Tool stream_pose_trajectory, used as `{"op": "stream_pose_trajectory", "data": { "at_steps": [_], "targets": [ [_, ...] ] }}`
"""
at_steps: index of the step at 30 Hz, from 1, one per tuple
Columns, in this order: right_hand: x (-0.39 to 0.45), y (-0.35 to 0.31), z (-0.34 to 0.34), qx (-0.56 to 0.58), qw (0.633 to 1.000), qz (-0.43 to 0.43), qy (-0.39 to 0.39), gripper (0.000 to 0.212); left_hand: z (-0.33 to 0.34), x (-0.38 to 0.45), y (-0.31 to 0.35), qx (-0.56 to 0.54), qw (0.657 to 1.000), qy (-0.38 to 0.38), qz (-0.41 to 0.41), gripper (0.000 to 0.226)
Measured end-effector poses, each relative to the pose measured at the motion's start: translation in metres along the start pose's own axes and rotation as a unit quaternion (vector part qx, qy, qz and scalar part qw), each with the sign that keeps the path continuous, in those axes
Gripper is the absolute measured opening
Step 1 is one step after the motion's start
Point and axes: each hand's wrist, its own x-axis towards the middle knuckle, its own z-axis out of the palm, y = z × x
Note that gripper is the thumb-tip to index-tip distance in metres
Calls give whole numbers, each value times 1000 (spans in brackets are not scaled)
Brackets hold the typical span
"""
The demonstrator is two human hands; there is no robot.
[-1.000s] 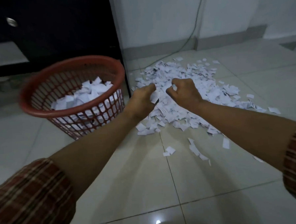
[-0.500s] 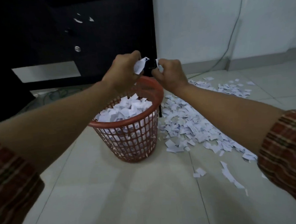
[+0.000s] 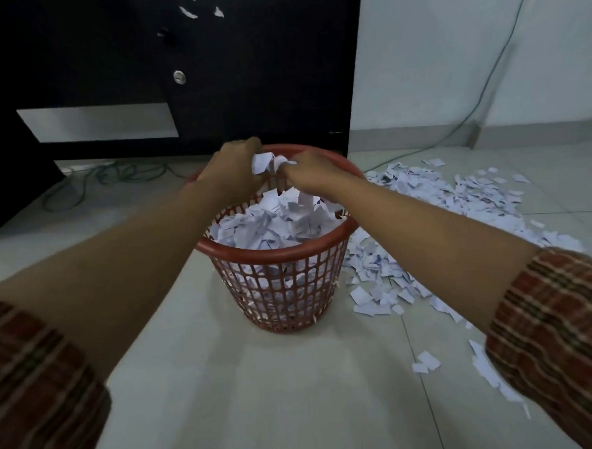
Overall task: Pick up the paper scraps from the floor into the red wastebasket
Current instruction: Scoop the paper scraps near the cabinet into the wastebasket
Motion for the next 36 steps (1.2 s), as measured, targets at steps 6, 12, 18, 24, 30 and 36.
{"op": "stream_pose_trajectory", "data": {
  "at_steps": [6, 12, 18, 24, 30, 36],
  "targets": [
    [1, 11, 1, -55, 996, 39, -66, 43, 12, 11, -1, 9, 993, -103, -58, 68],
    [-18, 23, -18, -154, 986, -52, 20, 7, 15, 13, 4, -16, 990, -137, -36, 59],
    [-37, 29, -34, -164, 978, -115, 59, 11, 0, 17, 15, -14, 995, -91, -47, 18],
    [-51, 30, -56, -152, 969, -176, 87, 12, -12, 24, 62, 41, 998, -43, 18, 36],
    [-65, 63, -92, -140, 968, -181, 101, 15, -1, 32, 130, 25, 986, -66, 148, 17],
    [-98, 129, -126, -147, 974, -150, 91, 22, 37, 30, 194, 43, 973, -87, 209, 31]
  ]
}}
